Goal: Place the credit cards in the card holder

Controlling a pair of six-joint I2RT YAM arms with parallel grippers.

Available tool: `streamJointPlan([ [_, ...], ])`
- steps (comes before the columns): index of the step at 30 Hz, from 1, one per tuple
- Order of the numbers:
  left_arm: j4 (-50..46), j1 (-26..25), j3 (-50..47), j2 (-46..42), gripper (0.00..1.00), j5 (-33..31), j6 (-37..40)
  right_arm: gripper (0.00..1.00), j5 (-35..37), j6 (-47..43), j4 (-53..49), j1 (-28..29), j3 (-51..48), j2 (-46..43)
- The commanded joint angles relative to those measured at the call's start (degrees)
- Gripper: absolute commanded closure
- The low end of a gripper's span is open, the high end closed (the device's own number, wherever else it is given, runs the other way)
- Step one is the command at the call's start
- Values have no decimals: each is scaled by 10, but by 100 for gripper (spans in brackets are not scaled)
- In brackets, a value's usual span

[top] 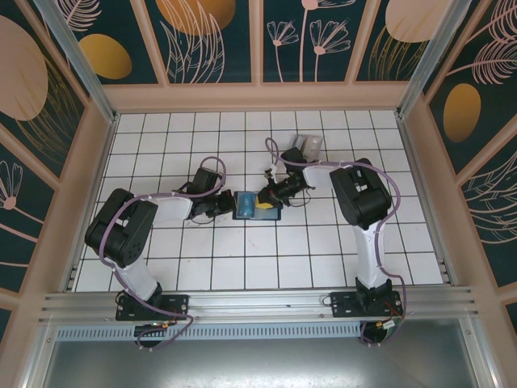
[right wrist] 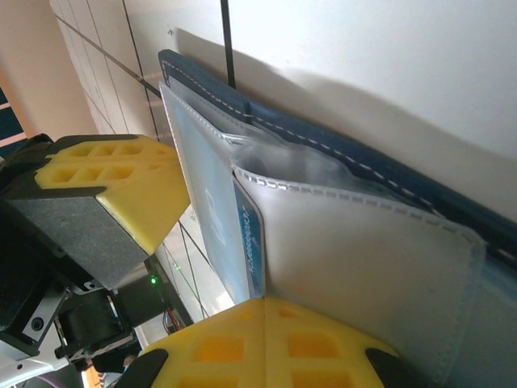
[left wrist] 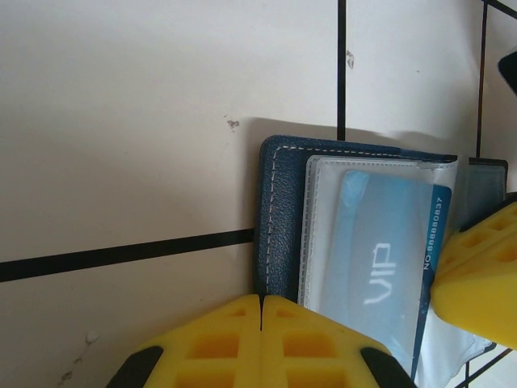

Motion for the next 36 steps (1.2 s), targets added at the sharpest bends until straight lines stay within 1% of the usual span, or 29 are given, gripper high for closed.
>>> streamJointPlan([
  [1, -26, -2, 2, -1, 93, -16, 7, 100, 29, 19, 13, 11, 6, -1],
  [10, -26, -2, 1, -5, 93, -14, 5, 94, 57, 27, 18, 19, 11, -16],
  [19, -29, -2, 0, -12, 91, -13, 7, 92, 59, 42, 32, 29, 27, -5],
  [23, -31, -2, -2, -13, 91, -19, 10, 88, 68, 37, 28, 29, 24, -15],
  [25, -46, -2, 4, -12, 91, -29, 13, 88, 81, 33, 25, 29, 15, -29],
  [26, -47, -2, 2, -33, 90, -34, 13, 87, 84, 32, 27, 28, 9, -39],
  [28, -37, -1, -5, -41, 89, -35, 9, 84, 94, 27, 27, 25, -3, -59],
  [33, -46, -1, -2, -45, 86, -38, 11, 77, 149, 20, 24, 22, -48, -122],
  [36, -20, -1, -16, -47, 86, -31, 1, 74, 166, 29, 39, 22, -86, -158],
])
